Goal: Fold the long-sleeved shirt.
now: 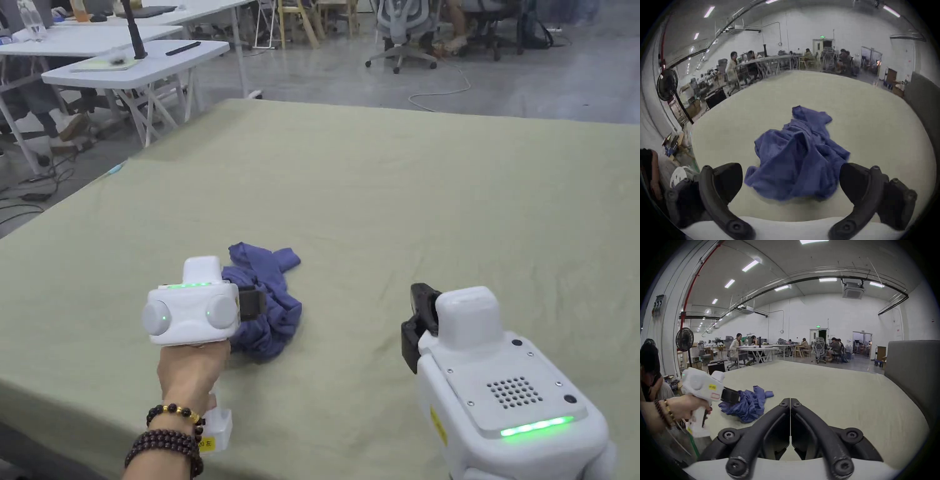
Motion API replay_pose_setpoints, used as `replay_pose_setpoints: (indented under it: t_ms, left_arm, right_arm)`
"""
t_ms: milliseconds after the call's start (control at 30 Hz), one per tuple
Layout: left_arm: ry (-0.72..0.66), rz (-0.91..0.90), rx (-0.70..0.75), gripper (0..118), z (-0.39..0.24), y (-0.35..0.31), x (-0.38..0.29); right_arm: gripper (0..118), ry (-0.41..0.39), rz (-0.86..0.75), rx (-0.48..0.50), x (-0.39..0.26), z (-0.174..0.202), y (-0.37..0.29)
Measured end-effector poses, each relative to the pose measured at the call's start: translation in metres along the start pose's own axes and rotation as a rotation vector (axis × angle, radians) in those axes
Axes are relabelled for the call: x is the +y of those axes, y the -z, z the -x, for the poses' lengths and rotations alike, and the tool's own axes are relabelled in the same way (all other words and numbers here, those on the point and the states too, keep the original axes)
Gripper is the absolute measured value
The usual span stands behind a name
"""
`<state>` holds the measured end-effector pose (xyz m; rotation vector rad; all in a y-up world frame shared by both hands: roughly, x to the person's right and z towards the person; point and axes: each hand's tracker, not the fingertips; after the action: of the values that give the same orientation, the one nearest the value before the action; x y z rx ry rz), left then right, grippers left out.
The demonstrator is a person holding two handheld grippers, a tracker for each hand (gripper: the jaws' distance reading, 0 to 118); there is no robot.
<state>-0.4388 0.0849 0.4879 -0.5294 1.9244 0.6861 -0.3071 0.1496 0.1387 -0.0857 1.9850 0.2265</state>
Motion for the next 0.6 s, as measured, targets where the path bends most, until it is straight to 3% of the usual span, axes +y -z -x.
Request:
replay_pose_setpoints:
  t_ms: [133,167,200,233,300,367,467,600]
  left_arm:
    - [0.083,0.033,-0.008,98,-0.01,0.032,0.002]
    - [0.091,0.045,-0.008,68,-0.014,0.038,0.003]
    - [0.106,0.058,-0.003,24,-0.018,0.041,0.003]
    - [0.132,0.102,0.005,4,-0.021,0.04,-0.005]
    - [0.142,0.16,0.054,3,-0.026,0.041,-0.004]
    - [0.047,0.08,-0.066,3,-0.025,0.015,-0.004]
    - [0.088,-0.014,-0.144,3,-0.04,-0.017,0.013]
    - [0.083,-0.153,-0.399,3,-0.078,-0.089,0.041]
  right_arm:
    - [0,0.004,0.023,-0.014,-0.004,-0.008,0.002]
    - [0,0.004,0.03,-0.021,-0.005,-0.009,0.002]
    - [0,0.004,0.037,-0.025,-0.007,-0.01,0.004]
    - [0,0.004,0.047,-0.029,-0.008,-0.013,0.006]
    - [0,-0.001,0.057,-0.051,-0.011,-0.014,0.008]
    - [0,-0.001,0.054,-0.069,-0.011,-0.019,0.008]
    - [0,0.032,0.056,-0.066,-0.01,-0.027,0.008]
    - [0,0.051,0.042,-0.106,-0.01,-0.043,0.001]
